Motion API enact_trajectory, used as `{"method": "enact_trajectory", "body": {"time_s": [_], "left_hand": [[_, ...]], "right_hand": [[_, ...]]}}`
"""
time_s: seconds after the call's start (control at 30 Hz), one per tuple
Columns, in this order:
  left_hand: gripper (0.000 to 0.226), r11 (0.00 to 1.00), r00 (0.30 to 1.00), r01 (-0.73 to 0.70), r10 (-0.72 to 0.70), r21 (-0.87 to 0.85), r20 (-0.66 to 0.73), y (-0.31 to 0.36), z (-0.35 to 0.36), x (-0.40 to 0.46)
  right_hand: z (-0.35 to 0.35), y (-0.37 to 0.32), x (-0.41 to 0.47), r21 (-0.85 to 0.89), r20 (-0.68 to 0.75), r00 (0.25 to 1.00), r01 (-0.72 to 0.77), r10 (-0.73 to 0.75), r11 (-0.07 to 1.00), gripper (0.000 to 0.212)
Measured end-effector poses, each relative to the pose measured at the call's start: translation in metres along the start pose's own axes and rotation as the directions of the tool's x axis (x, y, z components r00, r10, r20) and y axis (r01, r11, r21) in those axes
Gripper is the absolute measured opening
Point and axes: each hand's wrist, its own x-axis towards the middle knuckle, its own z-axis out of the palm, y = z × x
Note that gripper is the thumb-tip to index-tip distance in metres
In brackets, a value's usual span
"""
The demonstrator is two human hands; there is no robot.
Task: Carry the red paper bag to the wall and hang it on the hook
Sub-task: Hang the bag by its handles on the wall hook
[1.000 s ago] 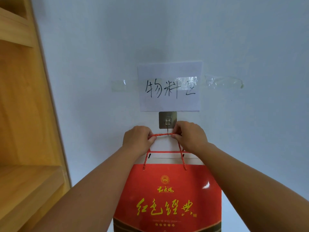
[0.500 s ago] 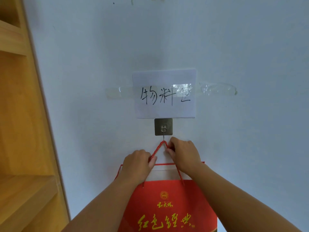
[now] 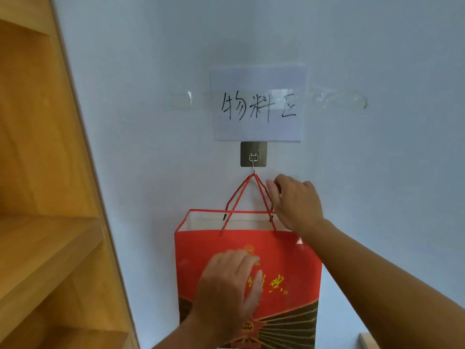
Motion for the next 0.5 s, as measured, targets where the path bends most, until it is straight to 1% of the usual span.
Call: {"method": "enact_trajectory", "body": {"time_s": [0.03, 0.1, 0.17, 0.23, 0.33, 0.4, 0.5], "left_hand": [[0.029, 1.000, 0.995, 0.008, -0.011, 0.029, 0.095, 0.003, 0.013, -0.034], [0.040, 0.993, 0.960, 0.076, -0.099, 0.096, 0.264, 0.002, 0.036, -0.087], [0.048, 0.984, 0.924, 0.139, -0.169, 0.109, 0.343, 0.000, 0.048, -0.117], [0.054, 0.976, 0.903, 0.175, -0.213, 0.133, 0.373, -0.002, 0.052, -0.127], [0.062, 0.968, 0.889, 0.183, -0.238, 0.173, 0.392, -0.003, 0.051, -0.125], [0.060, 0.968, 0.889, 0.172, -0.232, 0.183, 0.394, -0.007, 0.053, -0.121], [0.056, 0.972, 0.881, 0.160, -0.220, 0.174, 0.418, -0.011, 0.057, -0.119]], "right_hand": [[-0.003, 0.002, -0.003, -0.010, -0.006, 1.000, 0.000, 0.000, 1.000, 0.039], [-0.009, 0.005, -0.012, -0.012, -0.017, 1.000, 0.005, -0.005, 1.000, 0.037], [-0.014, 0.006, -0.022, -0.028, -0.029, 0.999, 0.032, -0.033, 0.999, 0.033], [-0.019, 0.006, -0.033, -0.068, -0.036, 0.996, 0.082, -0.085, 0.994, 0.028], [-0.027, 0.002, -0.054, -0.071, -0.029, 0.983, 0.180, -0.183, 0.981, 0.030], [-0.034, -0.004, -0.069, -0.053, 0.002, 0.980, 0.197, -0.197, 0.979, 0.031], [-0.046, -0.009, -0.103, -0.010, 0.069, 0.974, 0.217, -0.216, 0.976, 0.023]]}}
